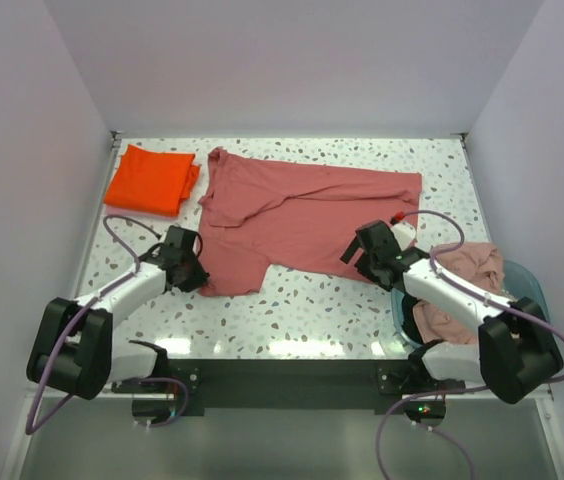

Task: Fold and stack the t-shirts
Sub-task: Fold the tshirt

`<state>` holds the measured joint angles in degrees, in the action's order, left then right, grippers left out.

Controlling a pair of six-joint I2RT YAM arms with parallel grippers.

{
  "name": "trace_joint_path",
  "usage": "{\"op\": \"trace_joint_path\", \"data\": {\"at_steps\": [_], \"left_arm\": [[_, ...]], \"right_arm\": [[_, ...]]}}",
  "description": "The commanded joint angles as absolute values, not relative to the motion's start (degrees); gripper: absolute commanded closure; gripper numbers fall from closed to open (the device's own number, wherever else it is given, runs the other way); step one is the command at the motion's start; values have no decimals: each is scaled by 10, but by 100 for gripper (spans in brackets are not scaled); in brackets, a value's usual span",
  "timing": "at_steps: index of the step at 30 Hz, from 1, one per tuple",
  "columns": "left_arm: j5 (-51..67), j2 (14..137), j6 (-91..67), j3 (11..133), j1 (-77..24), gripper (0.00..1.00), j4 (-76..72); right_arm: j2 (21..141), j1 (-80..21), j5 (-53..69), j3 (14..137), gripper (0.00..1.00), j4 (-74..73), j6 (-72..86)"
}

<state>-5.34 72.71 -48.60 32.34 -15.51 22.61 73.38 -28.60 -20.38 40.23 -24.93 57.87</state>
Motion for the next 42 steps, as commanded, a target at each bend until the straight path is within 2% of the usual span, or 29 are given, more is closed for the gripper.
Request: {"op": "trace_joint_path", "data": {"at_steps": [1, 2, 9, 16, 28, 32, 35, 37, 38, 39, 41, 42], "left_arm": [[-22, 750, -494, 299, -156, 88, 210], [-25, 748, -493, 298, -156, 100, 211], [-43, 713, -487, 297, -156, 100, 197], [-68, 687, -477, 315, -155, 100, 213], [-67, 688, -477, 323, -155, 100, 214], [-52, 687, -475, 329, -154, 100, 213], [-50, 687, -475, 342, -154, 100, 220], [-48, 685, -475, 352, -155, 100, 221], [-48, 685, -475, 356, -154, 100, 222], [-47, 684, -475, 362, -154, 100, 222], [-44, 686, -475, 369, -154, 100, 222], [-39, 686, -475, 375, -155, 100, 221]], "right_arm": [[709, -292, -272, 372, 1, -236, 650], [706, -297, -280, 370, 1, -238, 664], [725, -346, -344, 366, 1, -270, 738], [760, -349, -372, 342, 2, -244, 809], [850, -348, -372, 354, 8, -201, 825], [855, -348, -385, 355, 13, -198, 824], [850, -348, -388, 359, 25, -192, 807], [849, -348, -390, 365, 39, -190, 798], [849, -348, -391, 366, 49, -191, 789], [850, -348, -390, 370, 71, -199, 789], [852, -348, -390, 376, 89, -208, 782], [852, -348, -389, 380, 92, -214, 779]]}}
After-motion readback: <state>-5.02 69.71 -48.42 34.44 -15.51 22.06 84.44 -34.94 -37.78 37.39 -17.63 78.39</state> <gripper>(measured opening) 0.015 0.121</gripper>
